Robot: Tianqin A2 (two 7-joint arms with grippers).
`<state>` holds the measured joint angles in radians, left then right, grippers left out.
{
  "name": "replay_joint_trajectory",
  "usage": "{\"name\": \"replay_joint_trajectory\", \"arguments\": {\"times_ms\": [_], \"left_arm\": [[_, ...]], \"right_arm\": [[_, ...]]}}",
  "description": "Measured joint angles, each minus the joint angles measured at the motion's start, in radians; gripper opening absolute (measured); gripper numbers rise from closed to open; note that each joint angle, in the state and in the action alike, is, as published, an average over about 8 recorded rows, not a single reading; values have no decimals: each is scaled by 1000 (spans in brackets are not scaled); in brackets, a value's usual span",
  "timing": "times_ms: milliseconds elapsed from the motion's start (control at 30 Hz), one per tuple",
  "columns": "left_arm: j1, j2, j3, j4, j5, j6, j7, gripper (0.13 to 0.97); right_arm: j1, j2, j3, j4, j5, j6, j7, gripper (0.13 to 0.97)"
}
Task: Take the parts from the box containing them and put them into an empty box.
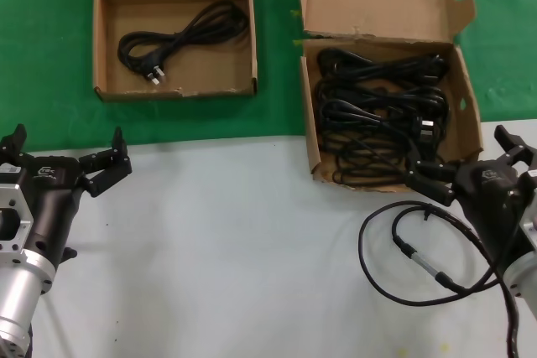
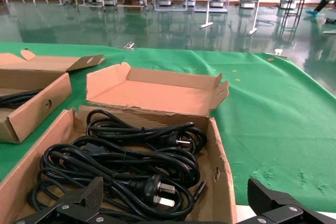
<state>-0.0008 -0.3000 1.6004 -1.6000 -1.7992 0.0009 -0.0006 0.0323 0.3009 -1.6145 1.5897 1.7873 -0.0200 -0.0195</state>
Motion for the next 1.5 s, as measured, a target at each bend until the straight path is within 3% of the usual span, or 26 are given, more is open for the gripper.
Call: {"name": "replay_joint_trajectory", "arguments": {"times_ms": [1500], "left_arm": [[0, 0, 0, 0, 0, 0, 0, 966]], "right_arm": [[0, 0, 0, 0, 0, 0, 0, 966]]}}
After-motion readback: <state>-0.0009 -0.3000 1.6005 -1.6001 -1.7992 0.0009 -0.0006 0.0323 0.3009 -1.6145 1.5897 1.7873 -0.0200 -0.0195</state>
